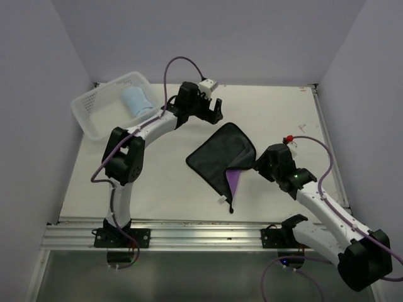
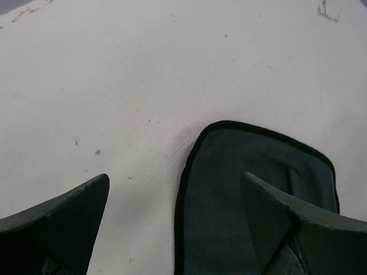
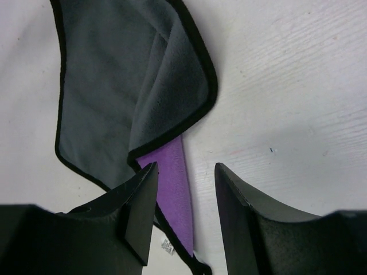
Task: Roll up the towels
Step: Flatten the towel
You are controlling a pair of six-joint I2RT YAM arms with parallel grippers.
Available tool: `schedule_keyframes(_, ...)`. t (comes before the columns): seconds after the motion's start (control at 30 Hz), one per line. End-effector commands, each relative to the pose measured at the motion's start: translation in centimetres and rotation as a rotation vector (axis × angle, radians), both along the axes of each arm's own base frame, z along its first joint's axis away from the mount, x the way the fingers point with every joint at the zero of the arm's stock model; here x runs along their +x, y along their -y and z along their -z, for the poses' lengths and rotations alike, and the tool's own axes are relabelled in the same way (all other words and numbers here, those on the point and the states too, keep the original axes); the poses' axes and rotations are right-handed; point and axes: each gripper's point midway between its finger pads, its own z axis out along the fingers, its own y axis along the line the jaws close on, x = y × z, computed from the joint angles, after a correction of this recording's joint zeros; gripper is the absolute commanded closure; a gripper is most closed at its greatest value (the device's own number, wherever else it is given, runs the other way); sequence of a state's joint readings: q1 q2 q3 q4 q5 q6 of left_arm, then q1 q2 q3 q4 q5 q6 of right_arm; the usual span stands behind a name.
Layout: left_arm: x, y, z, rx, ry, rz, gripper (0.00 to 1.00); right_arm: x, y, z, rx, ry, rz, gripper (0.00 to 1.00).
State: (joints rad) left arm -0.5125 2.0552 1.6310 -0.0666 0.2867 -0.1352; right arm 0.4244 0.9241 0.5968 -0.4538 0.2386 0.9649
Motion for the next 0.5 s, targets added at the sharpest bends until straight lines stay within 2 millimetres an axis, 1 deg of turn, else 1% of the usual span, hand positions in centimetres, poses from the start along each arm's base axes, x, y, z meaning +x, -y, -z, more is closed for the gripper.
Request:
schedule_keyframes(0.0, 1.4, 2.4, -0.9, 0.008, 0.159, 0.186, 0.0, 1.2, -1.7, -0.7, 0.061, 0.036, -0.091, 0.52)
schedule_keyframes(0.03, 1.5, 2.4, 1.1, 0.04, 0.107, 0.193, 0.01, 1.4, -1.6, -0.6, 0.065, 0.034, -0.09, 0.52)
schedule_keyframes(0.1, 2.2, 1.9, 2.3, 0.055, 0.083, 0.197, 0.01, 1.5, -1.9, -0.4, 0.072, 0.034, -0.115, 0.52)
schedule_keyframes(0.13, 2.8, 1.4, 2.7, 0.051, 0.079, 0.189, 0.0, 1.7, -1.8, -0.2, 0.073, 0.031, -0.115, 0.52)
schedule_keyframes(0.2, 3.4, 0.9, 2.9, 0.032, 0.084, 0.178, 0.0, 1.8, -1.7, 0.2, 0.068, 0.02, -0.121, 0.52)
schedule_keyframes(0.3, 3.8, 1.1, 2.9, -0.008, 0.094, 0.22, 0.0, 1.8, -1.5, 0.7, 0.06, 0.004, -0.12, 0.52)
schedule_keyframes(0.37, 3.9, 1.7, 3.8, -0.022, 0.071, 0.245, 0.0, 1.7, -1.3, 0.9, 0.056, -0.003, -0.117, 0.52)
schedule_keyframes(0.47, 4.2, 2.1, 5.1, -0.029, 0.04, 0.245, 0.0, 1.6, -1.0, 1.0, 0.055, -0.004, -0.113, 0.52)
